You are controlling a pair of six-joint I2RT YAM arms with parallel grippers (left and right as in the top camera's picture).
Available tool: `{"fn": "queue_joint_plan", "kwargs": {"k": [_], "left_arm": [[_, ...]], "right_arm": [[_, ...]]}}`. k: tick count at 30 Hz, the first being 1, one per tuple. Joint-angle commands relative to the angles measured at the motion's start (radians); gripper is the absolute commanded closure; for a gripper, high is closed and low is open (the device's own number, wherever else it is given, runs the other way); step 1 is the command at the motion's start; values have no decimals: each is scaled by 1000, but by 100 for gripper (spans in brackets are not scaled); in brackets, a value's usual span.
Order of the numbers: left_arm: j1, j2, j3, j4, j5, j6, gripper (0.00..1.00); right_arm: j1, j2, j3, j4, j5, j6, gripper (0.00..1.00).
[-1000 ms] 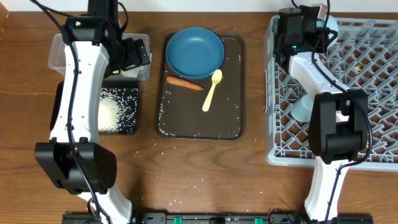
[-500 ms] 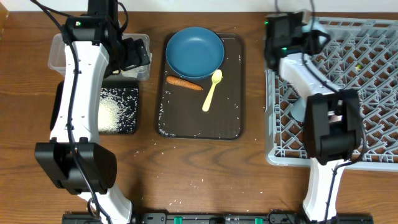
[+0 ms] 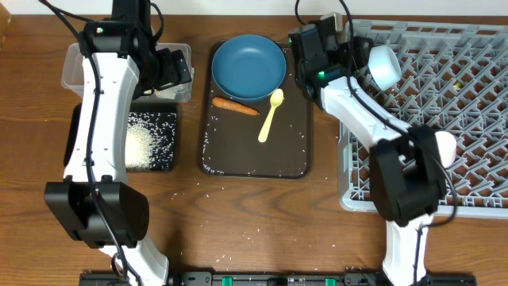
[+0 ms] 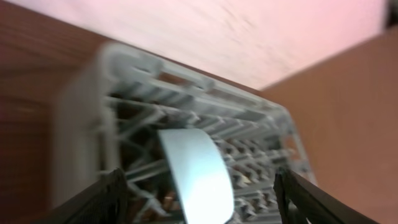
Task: Sort waste into correct bins and load items into the dishwasher rack
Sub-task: 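Reach right gripper to the blue plate and grasp its rim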
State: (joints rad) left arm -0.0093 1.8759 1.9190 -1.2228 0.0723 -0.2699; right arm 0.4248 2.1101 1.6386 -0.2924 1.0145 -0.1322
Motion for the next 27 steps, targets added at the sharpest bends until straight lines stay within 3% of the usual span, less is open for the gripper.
{"fn": "queue_joint_plan", "kwargs": {"k": [1,6,9,18,22,27], "left_arm": [[0,-18,16,0,-2,-5,2],[0,-18,16,0,-2,-5,3],[0,-18,16,0,-2,-5,3],[0,-18,16,0,-2,-5,3],[0,-18,16,0,-2,-5,2],[0,-18,16,0,-2,-5,3]], "right_arm": [[36,-97,-4,-84,-390,208,24],[26,-70,-4,-158,-921,459,26],[24,-37,-4,-153,-1102,575,24],[31,72,-4,-98,-995,814,32],[25,110,-4,-88,-973,821,43],[24,148,-4,-74,-958,823,64]]}}
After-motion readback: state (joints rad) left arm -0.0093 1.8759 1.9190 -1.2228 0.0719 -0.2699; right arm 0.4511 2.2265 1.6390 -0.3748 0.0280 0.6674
